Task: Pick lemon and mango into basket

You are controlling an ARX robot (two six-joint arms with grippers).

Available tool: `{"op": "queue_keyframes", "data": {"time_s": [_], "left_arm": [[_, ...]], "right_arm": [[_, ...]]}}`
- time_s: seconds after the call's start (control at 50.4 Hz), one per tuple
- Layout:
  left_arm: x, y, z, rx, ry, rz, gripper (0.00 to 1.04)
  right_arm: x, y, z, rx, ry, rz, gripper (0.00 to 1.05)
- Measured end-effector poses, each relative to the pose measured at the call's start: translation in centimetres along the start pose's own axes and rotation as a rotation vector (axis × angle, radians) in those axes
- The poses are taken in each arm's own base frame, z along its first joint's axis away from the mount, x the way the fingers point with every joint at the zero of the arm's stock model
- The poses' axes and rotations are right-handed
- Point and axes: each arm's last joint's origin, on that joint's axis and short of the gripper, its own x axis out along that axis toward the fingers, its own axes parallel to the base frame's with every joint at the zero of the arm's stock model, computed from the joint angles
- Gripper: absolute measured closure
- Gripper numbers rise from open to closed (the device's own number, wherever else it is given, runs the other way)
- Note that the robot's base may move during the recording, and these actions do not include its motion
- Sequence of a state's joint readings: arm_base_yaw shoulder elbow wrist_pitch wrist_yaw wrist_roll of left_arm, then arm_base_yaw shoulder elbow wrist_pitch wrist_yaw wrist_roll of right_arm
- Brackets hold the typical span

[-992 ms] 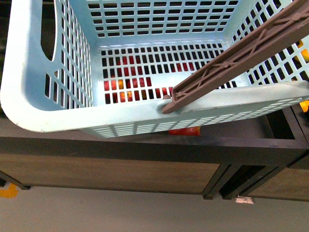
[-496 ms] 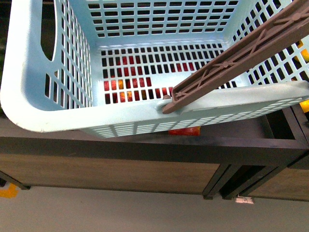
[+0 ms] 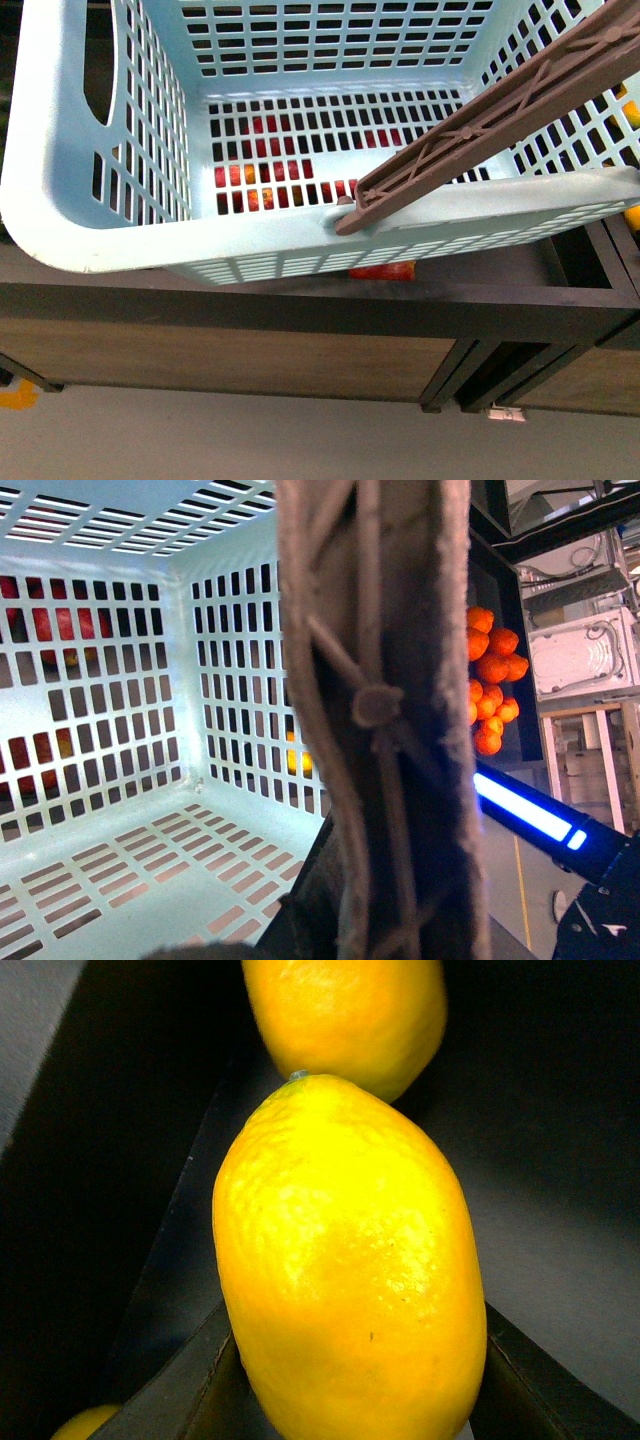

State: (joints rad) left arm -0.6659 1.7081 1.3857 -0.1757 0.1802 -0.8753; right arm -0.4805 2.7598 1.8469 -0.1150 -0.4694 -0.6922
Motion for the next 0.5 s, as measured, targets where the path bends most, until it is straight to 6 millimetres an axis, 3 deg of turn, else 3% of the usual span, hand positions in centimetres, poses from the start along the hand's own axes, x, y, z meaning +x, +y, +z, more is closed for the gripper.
{"op": "queue_keyframes", "data": {"time_s": [0.159,0.238,0.278,0.436,0.496], "left_arm": [[0.0,0.0,0.0,0.0,0.0,0.0,1.0],[0.0,0.0,0.0,0.0,0.0,0.0,1.0],[0.0,0.0,0.0,0.0,0.0,0.0,1.0],[0.0,0.0,0.0,0.0,0.0,0.0,1.0],[0.0,0.0,0.0,0.0,0.0,0.0,1.0]], "right_arm": [[-4.6,-1.1,1.7,0.02,-0.135,-0.014,0.56],[-8.1,-1.1,3.2,0.024,-0.242,-0.014,0.56],[-10.3,-0.8,4.2,0.016,-0.304,-0.012,0.56],[-15.4,0.9,6.4,0.0,-0.439,0.009,0.56],[-18.8,2.7,7.7,-0.017,-0.527,0.041,0.56]]}}
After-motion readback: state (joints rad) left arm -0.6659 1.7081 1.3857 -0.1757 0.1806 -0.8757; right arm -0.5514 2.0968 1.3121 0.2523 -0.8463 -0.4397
